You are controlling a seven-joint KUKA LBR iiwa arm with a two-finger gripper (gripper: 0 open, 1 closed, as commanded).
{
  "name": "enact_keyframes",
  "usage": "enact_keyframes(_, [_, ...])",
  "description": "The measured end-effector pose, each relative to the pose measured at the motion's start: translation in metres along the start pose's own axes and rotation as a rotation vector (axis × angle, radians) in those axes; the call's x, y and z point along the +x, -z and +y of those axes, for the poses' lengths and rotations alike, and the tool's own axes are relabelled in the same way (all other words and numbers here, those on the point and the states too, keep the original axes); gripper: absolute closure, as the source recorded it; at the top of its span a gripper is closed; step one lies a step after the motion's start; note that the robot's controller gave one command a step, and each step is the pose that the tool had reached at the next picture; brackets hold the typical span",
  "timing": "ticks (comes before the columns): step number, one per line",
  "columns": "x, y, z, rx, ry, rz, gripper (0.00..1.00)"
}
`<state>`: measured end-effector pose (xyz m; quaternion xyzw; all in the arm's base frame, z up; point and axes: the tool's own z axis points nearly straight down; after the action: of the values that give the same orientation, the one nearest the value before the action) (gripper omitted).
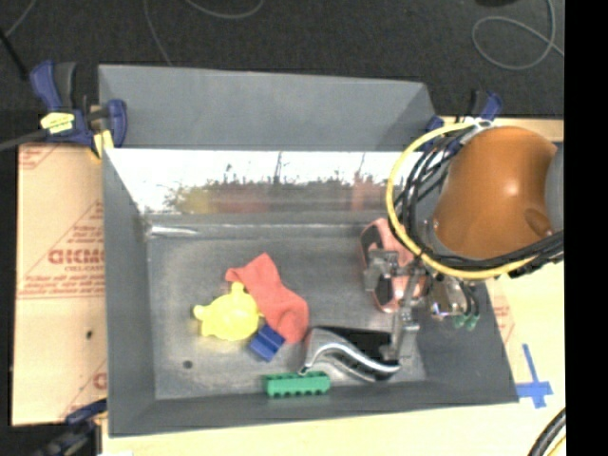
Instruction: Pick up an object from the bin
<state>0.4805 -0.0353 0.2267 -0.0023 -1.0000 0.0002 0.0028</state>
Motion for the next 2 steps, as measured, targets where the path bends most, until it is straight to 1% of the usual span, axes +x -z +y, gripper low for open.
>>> enact_keyframes(1, [-0.002, 0.004, 0.000, 0.001, 0.001, -0.009, 0.00])
enact_keyframes(2, [0.000, -0.059, -0.005, 0.001, 0.009, -0.012, 0.00])
